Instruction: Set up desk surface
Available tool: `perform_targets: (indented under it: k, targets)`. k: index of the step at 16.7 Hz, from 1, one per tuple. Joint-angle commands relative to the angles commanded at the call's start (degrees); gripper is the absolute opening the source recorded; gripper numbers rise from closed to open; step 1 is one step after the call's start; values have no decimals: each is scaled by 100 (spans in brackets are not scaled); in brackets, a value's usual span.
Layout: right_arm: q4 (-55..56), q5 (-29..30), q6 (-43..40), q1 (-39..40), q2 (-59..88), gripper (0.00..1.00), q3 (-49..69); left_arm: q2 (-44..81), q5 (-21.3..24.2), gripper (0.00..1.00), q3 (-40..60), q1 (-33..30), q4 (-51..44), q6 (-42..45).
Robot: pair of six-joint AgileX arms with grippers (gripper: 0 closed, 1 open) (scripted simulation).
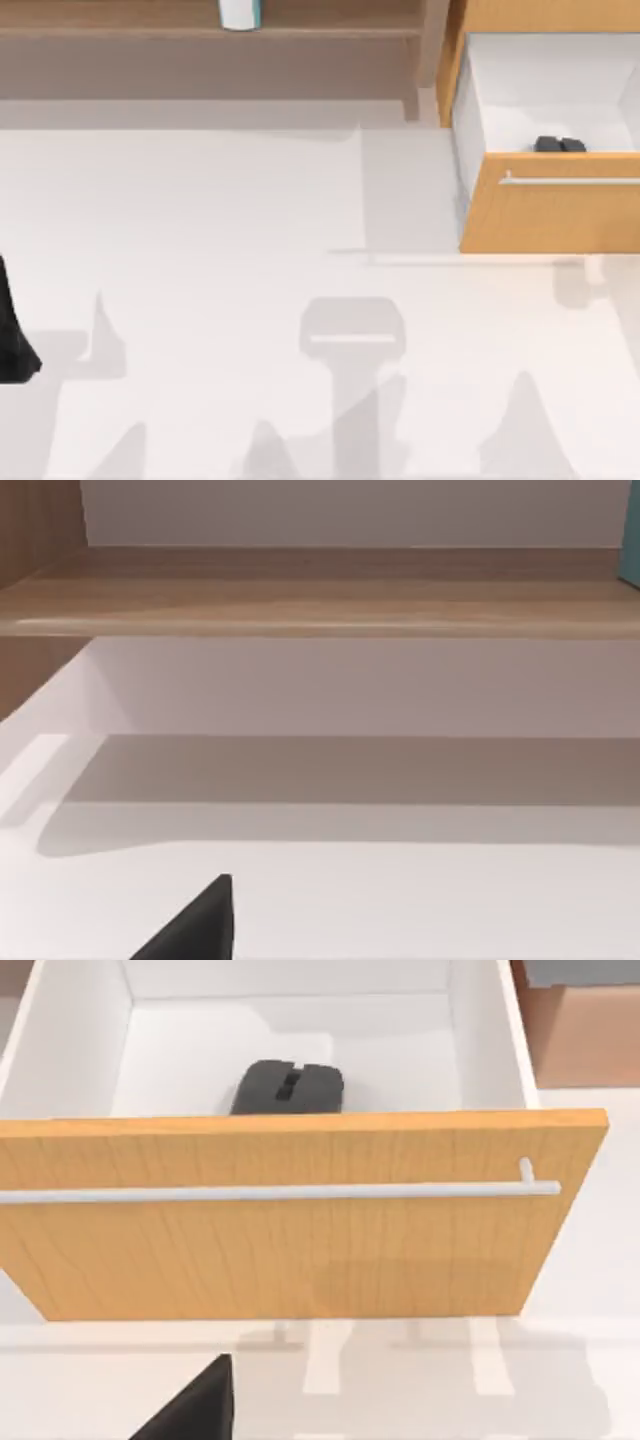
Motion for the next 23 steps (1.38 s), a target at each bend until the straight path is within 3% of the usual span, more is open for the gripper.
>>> perform_targets:
  k: [13, 18, 23]
  targets:
    - [-3257, 64, 966, 301, 7420, 100, 6637, 0, 0, 100, 0, 0, 0, 0]
    - [-3891, -97, 1229, 312, 9088, 100, 8036, 0, 0, 100, 0, 0, 0, 0]
    - [-3974, -143, 1284, 303, 9372, 100, 8315, 0, 0, 100, 0, 0, 0, 0]
